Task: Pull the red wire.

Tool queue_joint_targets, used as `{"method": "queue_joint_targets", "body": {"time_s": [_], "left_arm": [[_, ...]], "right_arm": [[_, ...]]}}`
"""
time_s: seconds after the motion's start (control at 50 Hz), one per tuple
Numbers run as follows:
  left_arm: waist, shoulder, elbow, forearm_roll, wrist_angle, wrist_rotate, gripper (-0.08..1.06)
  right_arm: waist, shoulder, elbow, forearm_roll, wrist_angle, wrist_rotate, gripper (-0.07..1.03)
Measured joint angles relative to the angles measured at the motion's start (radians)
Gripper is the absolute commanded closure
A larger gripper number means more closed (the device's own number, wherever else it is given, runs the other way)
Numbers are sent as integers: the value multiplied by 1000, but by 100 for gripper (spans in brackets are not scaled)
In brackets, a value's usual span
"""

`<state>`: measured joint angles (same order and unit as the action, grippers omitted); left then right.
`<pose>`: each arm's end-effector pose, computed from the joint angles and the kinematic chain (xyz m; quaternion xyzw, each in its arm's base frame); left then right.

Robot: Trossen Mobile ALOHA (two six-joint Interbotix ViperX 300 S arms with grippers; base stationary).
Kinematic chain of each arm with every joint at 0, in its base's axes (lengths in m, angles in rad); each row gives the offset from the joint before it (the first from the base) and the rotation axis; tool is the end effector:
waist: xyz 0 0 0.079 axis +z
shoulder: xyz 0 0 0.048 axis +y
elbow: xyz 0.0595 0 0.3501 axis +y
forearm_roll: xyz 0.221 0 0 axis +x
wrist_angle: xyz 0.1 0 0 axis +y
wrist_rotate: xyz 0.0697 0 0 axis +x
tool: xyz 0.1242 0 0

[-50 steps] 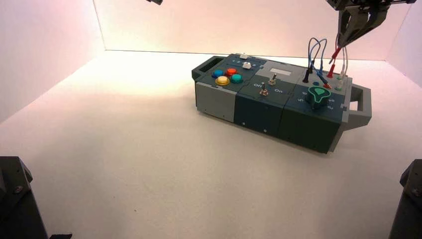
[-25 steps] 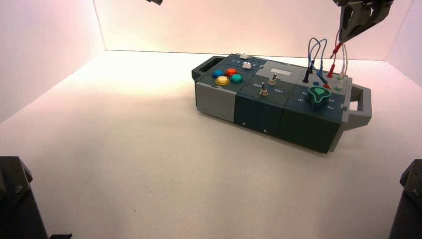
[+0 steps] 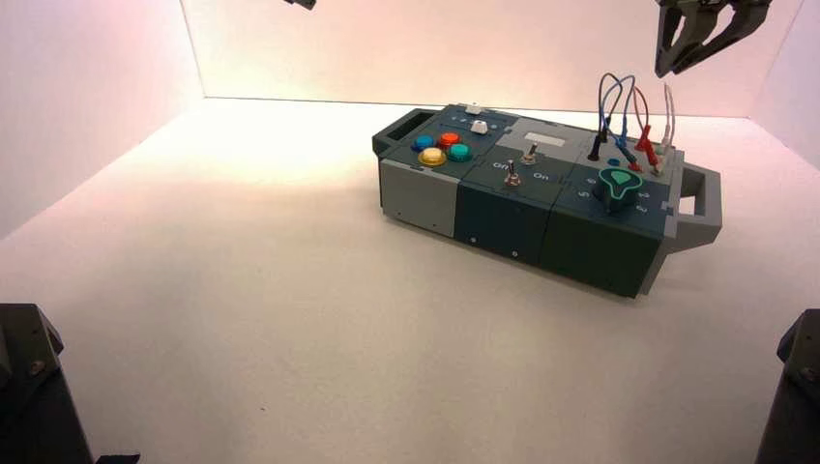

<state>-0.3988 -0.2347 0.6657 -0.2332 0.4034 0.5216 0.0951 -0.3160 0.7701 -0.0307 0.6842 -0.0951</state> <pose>0.3610 -0.1712 0.2054 0.1964 0.3574 -0.2799 0.8691 0.3164 0.0264 0.1615 -0.0808 0.5351 0.0638 0.8385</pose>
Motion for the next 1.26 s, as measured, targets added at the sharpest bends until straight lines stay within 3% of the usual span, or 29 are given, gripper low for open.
{"method": "queue_joint_targets", "body": {"time_s": [1.26], "left_arm": [[3,0,0,6,0,5,57]], "right_arm": [[-2,-23,11,0,-18,0,67]]}}
